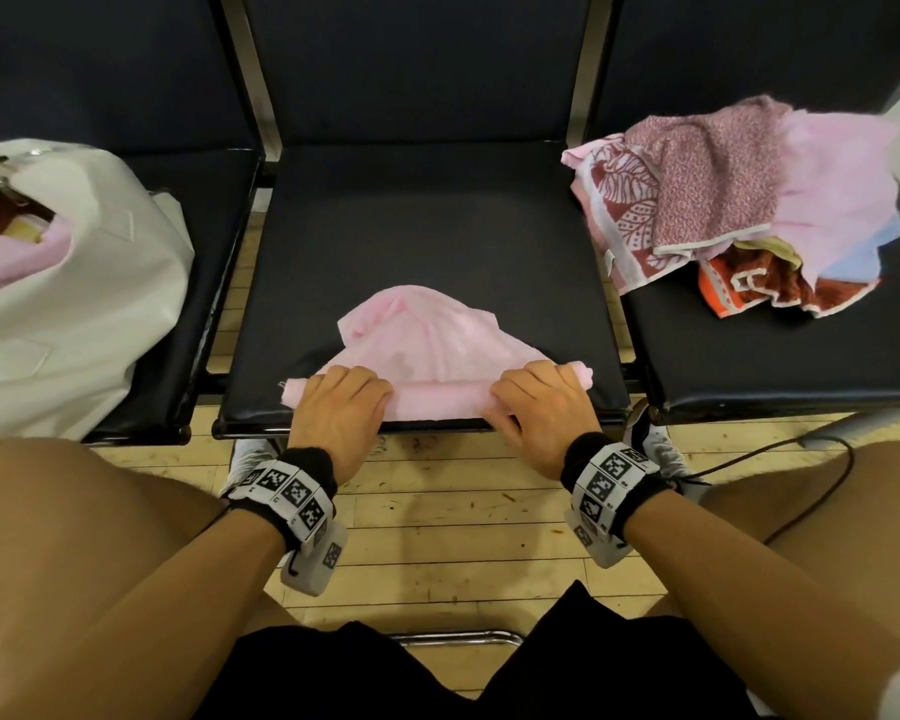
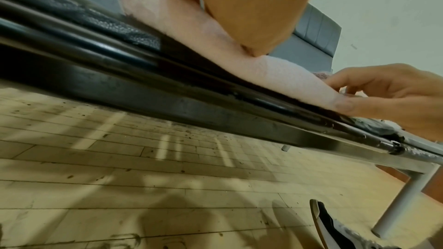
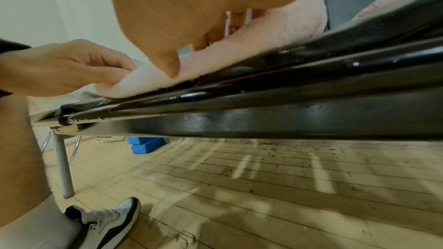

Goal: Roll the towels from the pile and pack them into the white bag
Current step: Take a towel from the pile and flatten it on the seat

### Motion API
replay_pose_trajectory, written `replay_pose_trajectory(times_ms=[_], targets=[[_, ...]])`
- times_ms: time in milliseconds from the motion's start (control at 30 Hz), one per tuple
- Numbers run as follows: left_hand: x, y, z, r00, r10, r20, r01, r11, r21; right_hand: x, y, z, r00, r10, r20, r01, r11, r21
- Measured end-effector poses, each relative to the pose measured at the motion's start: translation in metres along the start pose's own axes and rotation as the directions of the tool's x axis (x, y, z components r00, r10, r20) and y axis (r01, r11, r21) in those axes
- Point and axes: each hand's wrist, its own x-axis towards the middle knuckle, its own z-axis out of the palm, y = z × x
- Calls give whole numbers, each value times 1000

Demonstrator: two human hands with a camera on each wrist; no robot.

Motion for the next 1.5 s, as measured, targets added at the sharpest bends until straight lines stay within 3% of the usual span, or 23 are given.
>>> replay_pose_trajectory(times_ms=[200,367,567,800,1033,1233,1333,1400,1500], targets=[[-7,4,0,994,-15,106,18,1000,-23,-1,5,8,999,31,-23,-30,999,14],[-6,-7,2,996,-46,72,47,999,-6,4,7,5,998,45,-51,-43,998,50],[-3,-6,-9,985,-44,168,47,999,-16,7,3,-12,996,77,43,-79,995,55],[2,-9,-12,976,-131,175,129,991,27,12,10,-12,991,111,70,-118,987,106],[6,-11,-16,971,-208,119,197,976,97,13,8,-6,992,86,-96,-79,994,80],[10,-7,-10,982,-180,49,177,982,66,15,7,3,987,24,-159,-24,1000,2],[10,-2,-3,993,-83,81,81,996,21,11,7,5,987,35,-159,-31,999,33],[8,-1,2,994,-15,105,15,1000,8,8,5,4,989,42,-141,-33,997,67],[8,-1,5,992,-12,128,8,1000,29,7,4,2,996,48,-69,-44,997,62]])
